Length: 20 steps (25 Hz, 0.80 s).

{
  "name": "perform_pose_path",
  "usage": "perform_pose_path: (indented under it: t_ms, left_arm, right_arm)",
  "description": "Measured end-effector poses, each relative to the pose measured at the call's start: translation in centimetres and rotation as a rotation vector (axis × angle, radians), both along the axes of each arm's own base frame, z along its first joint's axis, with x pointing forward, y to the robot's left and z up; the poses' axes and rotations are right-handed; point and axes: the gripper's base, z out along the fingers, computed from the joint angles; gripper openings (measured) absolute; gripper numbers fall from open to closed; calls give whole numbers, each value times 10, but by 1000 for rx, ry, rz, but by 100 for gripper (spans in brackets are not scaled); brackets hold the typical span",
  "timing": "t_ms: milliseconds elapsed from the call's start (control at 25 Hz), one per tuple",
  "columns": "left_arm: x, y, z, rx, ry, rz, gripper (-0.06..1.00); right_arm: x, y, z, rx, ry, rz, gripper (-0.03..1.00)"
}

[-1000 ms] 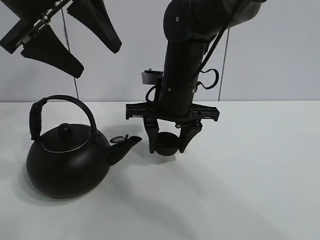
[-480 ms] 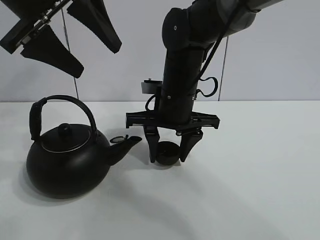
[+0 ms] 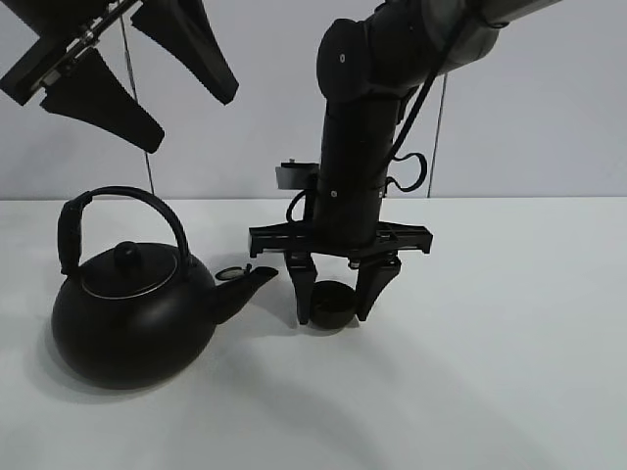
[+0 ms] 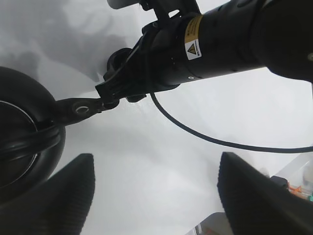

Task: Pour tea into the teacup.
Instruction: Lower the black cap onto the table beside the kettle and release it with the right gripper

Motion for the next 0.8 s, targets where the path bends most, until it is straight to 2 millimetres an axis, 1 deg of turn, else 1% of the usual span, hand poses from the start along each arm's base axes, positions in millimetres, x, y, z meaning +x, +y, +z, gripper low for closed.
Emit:
perform_pose_path:
  t_ms: [320, 440, 640, 800]
  left_arm:
    - [0, 0, 0, 0, 0, 0, 51]
    - [0, 0, 0, 0, 0, 0, 51]
    - [0, 0, 0, 0, 0, 0, 51]
    - [0, 0, 0, 0, 0, 0, 51]
  right_arm:
    - [4, 2, 3, 10, -14, 5, 40]
    - [7, 5, 9, 23, -37, 5, 40]
    - [7, 4, 13, 21, -33, 6, 53]
    - [6, 4, 13, 17, -25, 8, 55]
